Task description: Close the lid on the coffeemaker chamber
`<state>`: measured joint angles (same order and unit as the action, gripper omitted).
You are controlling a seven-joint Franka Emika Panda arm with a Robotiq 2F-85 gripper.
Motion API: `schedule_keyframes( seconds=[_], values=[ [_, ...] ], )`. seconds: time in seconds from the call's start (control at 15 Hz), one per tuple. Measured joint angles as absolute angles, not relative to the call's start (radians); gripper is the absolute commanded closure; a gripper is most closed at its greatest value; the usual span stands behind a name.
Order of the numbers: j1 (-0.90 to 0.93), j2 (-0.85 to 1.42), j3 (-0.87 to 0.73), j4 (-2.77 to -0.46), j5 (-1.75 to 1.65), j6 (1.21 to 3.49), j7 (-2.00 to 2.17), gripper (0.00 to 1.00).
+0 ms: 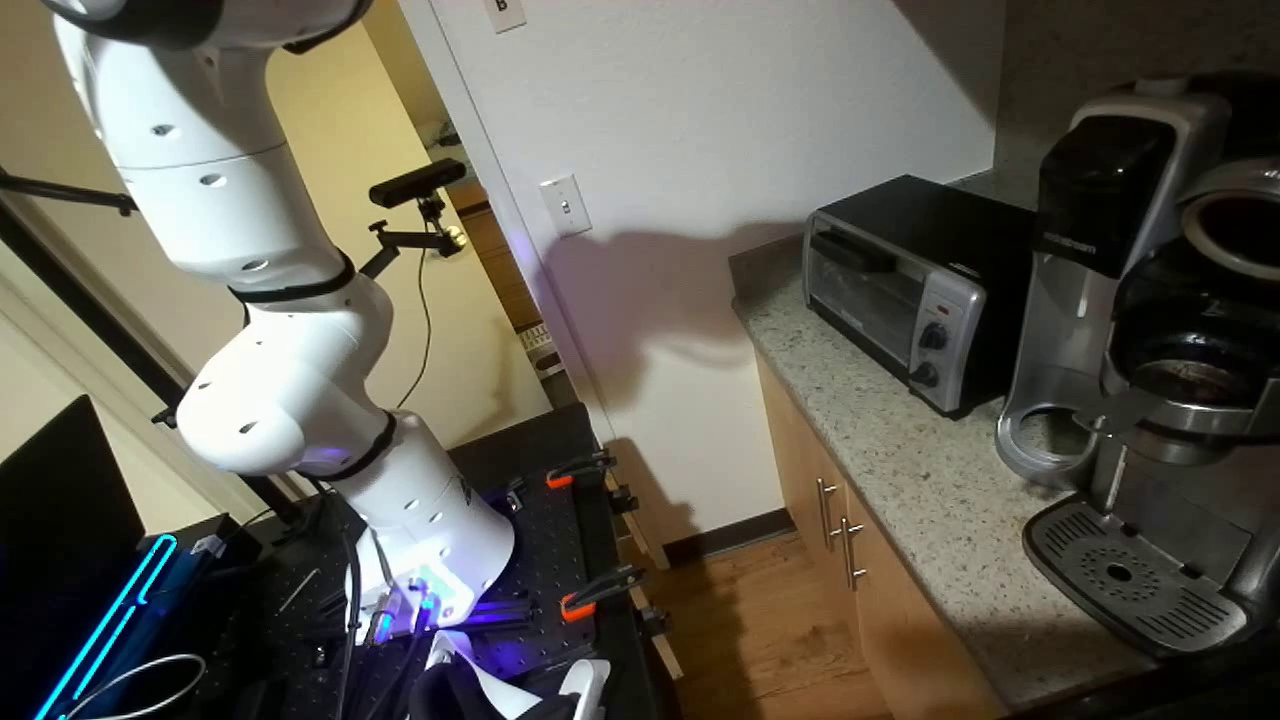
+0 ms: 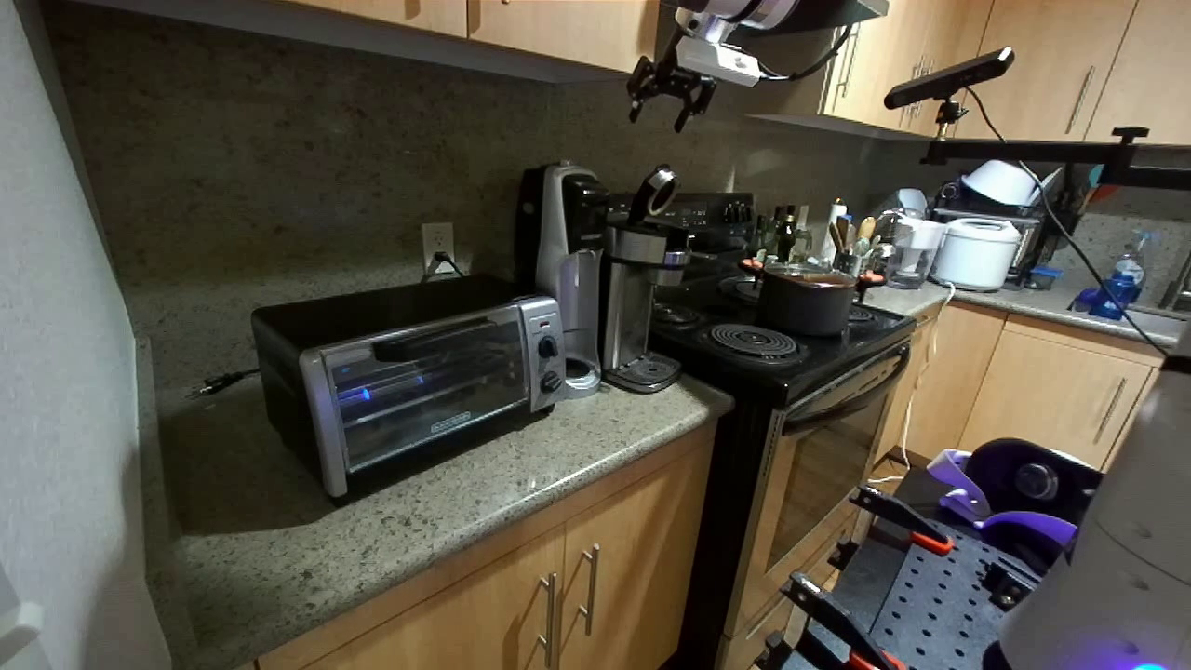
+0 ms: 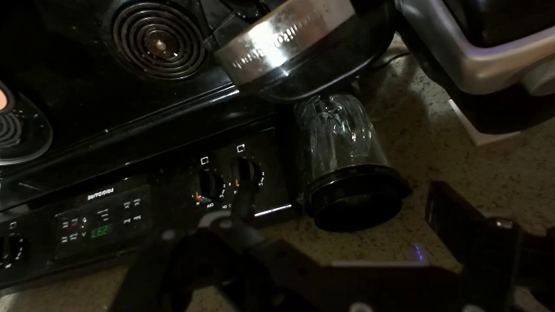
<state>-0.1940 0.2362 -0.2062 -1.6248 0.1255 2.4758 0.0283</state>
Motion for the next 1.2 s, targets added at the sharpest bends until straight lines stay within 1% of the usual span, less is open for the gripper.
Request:
schedule_keyframes(
  seconds=[0.27, 0.33, 0.4, 0.93, 1.07, 1.2],
  values=[
    [-0.202, 0.264, -0.206, -1.602, 0.126, 2.476, 0.028, 0.00],
    [-0.204, 0.270, -0.206, -1.598, 0.126, 2.476, 0.029, 0.12],
    [-0.206, 0.277, -0.206, -1.594, 0.126, 2.476, 0.028, 0.28],
    [-0.213, 0.303, -0.204, -1.578, 0.126, 2.475, 0.029, 0.88],
    [-0.215, 0.303, -0.204, -1.577, 0.126, 2.474, 0.029, 1.00],
    [-0.217, 0.304, -0.204, -1.577, 0.126, 2.473, 0.029, 1.00]
  ],
)
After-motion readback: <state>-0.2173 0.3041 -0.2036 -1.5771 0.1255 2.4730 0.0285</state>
